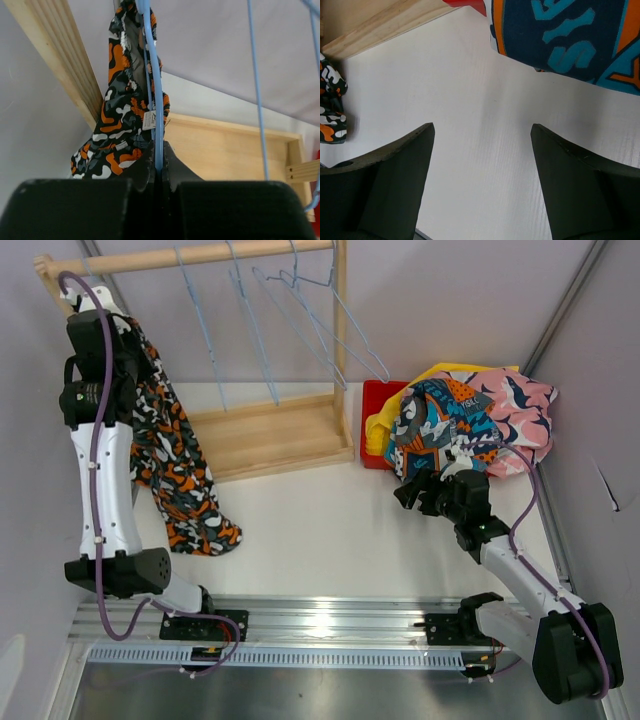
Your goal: Remove the shorts from the hanger
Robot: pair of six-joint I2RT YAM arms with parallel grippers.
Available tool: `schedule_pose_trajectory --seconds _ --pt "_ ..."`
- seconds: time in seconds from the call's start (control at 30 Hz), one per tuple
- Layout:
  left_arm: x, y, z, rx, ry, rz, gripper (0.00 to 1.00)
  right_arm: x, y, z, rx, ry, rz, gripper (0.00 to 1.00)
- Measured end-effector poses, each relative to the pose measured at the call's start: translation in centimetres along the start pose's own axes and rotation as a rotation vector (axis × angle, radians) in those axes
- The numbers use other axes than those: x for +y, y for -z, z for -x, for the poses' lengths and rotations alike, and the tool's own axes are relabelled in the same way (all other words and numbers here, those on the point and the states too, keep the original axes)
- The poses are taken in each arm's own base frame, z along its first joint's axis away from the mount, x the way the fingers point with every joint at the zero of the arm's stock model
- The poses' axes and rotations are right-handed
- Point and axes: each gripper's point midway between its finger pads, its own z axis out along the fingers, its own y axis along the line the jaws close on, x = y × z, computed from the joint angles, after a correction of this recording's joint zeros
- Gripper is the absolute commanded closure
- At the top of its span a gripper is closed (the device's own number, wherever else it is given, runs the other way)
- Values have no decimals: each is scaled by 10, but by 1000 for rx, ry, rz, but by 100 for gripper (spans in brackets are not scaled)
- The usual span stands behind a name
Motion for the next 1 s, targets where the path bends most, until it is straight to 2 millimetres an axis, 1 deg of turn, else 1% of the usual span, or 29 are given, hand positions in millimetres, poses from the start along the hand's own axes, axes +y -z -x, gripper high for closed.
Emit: schedule_pose_trajectory --seconds 0.03,0.13,0.33,0.47,0.53,0.6,0.7,0.77,0.83,0.9,0.97,1.0 --pt "0 2 3 -7 1 -1 100 0 0 0 0 0 0 16" --pt "1 8 10 -20 4 1 100 0 0 0 1 0 0 16" --pt "0 17 17 -29 6 -6 100 -1 0 -1 2 0 -1 17" --pt "-8 36 37 -76 15 -64 100 1 0 -1 3 -1 8 17" --pt "-13 51 47 -111 18 -100 100 3 0 -1 2 -4 18 17" --pt "-19 71 59 -154 21 -142 100 7 0 -1 1 -4 30 17" --pt "-27 109 79 -232 25 -217 100 16 0 0 5 4 51 17" --pt "-30 135 82 -258 23 -266 100 26 1 7 -2 16 74 17" --pt "-36 158 80 -266 27 -324 100 41 3 20 -22 33 103 17" --pt "-43 177 72 -256 31 -391 100 57 6 37 -50 52 138 17" --pt "-54 197 58 -246 36 -484 100 80 13 58 -84 79 191 16" --pt "-60 211 47 -242 39 -548 100 91 17 67 -100 92 222 16"
